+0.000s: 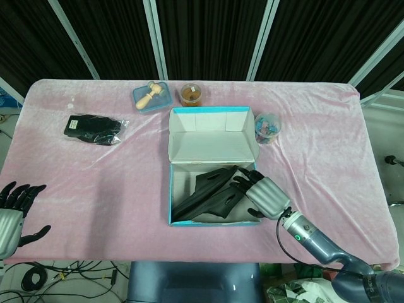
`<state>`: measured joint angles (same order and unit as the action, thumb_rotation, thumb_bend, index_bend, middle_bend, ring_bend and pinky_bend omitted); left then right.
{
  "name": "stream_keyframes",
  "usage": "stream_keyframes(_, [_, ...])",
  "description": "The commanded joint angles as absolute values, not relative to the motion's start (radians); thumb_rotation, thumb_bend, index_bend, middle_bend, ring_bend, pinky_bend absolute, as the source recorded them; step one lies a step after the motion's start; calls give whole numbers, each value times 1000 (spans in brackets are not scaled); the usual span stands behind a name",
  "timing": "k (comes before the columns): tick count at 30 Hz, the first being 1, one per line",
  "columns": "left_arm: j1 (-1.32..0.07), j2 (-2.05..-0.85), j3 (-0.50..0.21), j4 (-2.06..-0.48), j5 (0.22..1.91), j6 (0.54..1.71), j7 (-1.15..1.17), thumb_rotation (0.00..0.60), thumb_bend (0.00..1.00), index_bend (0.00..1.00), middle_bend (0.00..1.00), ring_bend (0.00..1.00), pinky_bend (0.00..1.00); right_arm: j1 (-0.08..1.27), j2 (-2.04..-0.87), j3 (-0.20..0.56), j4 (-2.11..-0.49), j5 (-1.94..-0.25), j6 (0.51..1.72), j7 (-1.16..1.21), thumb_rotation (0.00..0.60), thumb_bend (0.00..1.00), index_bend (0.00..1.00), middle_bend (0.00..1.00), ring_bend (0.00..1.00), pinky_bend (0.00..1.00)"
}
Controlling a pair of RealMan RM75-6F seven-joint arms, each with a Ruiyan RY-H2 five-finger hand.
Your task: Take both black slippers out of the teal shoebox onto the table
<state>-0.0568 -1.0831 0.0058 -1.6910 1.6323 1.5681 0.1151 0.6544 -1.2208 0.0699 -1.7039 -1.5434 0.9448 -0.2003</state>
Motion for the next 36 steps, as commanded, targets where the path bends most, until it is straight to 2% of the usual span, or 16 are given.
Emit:
stream_keyframes(1, [-58,-1084,6,-1691,1630,1563,117,600,0,152,217,147,79,663,-1226,71,-1703,-1543,936,-201,600,154,258,189,49,189])
stream_keyframes(15, [-59,-1101,10,-1665,1622,1548,94,600,0,151,212,147,79,689,-1256,77,-1688,-1495,904,-234,600,154,276,200,49,189])
stream_keyframes(23, [-63,-1110,9,-1646,1617,1539,77,600,0,153,202,143,79,691,-1268,71,-1678,-1468,896,-248,600,154,322,267,64,189])
stream_keyframes(36, [-69,-1112,6,-1647,1622,1539,72,600,0,152,196,139,79,704,-1297,59,-1659,-1452,873,-249,600,154,327,279,67,189])
